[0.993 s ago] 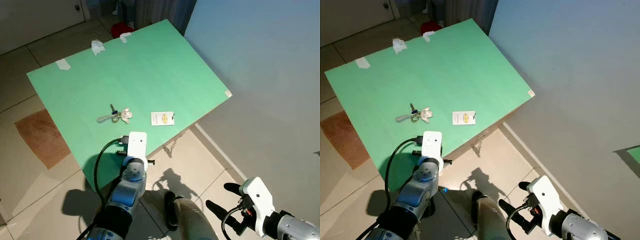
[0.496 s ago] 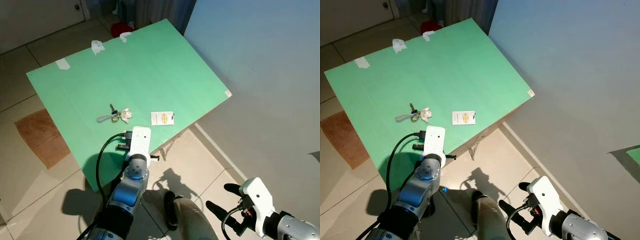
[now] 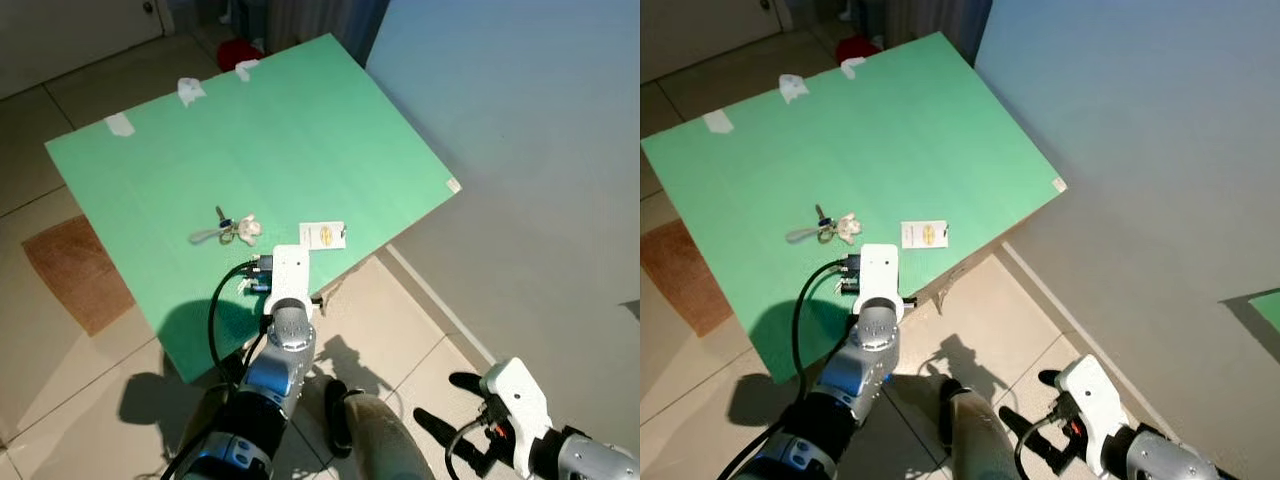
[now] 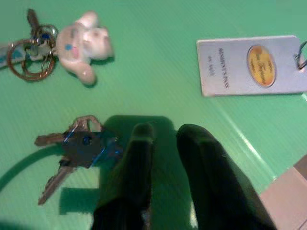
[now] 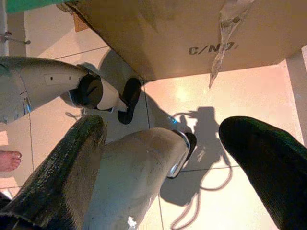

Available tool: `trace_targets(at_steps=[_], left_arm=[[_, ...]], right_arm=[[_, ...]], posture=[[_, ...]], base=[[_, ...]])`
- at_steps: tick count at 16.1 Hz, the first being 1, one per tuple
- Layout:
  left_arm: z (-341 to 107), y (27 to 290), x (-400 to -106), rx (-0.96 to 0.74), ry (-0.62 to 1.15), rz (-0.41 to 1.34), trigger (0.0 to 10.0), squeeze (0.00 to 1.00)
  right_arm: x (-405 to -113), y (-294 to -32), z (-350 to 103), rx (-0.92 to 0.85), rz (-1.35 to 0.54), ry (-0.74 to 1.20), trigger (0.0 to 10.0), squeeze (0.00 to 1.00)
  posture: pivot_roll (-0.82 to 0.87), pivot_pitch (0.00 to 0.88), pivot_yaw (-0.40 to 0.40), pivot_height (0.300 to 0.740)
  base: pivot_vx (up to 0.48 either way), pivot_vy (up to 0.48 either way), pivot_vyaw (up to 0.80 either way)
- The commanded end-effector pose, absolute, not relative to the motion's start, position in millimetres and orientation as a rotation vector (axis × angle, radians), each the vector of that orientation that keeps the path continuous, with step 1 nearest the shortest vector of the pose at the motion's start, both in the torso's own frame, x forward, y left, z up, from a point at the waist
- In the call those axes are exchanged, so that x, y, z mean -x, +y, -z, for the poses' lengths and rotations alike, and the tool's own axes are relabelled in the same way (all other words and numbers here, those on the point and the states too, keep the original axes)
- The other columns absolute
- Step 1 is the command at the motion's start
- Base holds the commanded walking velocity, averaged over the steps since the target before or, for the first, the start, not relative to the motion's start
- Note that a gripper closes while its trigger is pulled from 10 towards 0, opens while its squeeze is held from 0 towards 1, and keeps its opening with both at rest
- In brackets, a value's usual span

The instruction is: Hang keys on a hook

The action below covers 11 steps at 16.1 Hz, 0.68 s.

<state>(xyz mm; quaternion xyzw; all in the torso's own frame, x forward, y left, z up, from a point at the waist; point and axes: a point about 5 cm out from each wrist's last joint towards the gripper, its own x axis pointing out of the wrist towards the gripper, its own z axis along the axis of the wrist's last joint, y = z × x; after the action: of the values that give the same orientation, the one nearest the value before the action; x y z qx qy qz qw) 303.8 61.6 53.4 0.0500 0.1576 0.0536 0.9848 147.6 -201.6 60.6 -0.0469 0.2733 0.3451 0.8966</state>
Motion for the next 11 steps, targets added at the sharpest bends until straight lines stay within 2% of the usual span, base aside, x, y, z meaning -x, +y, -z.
trace_targets(at_steps=[1, 4, 5, 6, 11], left_arm=[[-41, 38, -288, -0.068, 0.376, -0.074, 10.0, 1.00], [-48, 36, -286, -0.117, 0.310, -0.033, 10.0, 1.00], [-49, 40, -285, -0.139, 0.294, -0.031, 10.0, 0.80], [-45, 52, -281, -0.172, 0.301, -0.061, 10.0, 0.00], [-24, 74, -269, -0.199, 0.392, -0.128, 10.0, 0.00]], right_arm=[[-141, -208, -59, 0.097, -0.704, 0.603, 10.0, 0.00], [-142, -206, -57, 0.090, -0.695, 0.597, 10.0, 0.00], [-143, -205, -56, 0.085, -0.694, 0.593, 10.0, 0.00], [-145, -201, -55, 0.077, -0.696, 0.588, 10.0, 0.00], [-145, -198, -53, 0.069, -0.707, 0.589, 10.0, 0.00]], posture=[[-0.41, 0.382, -0.185, 0.736], [-0.40, 0.380, -0.173, 0.736], [-0.39, 0.380, -0.167, 0.736], [-0.38, 0.379, -0.159, 0.736], [-0.37, 0.384, -0.156, 0.736]], base=[[0.000, 0.000, 0.00], [0.000, 0.000, 0.00], [0.000, 0.000, 0.00], [0.000, 0.000, 0.00], [0.000, 0.000, 0.00]])
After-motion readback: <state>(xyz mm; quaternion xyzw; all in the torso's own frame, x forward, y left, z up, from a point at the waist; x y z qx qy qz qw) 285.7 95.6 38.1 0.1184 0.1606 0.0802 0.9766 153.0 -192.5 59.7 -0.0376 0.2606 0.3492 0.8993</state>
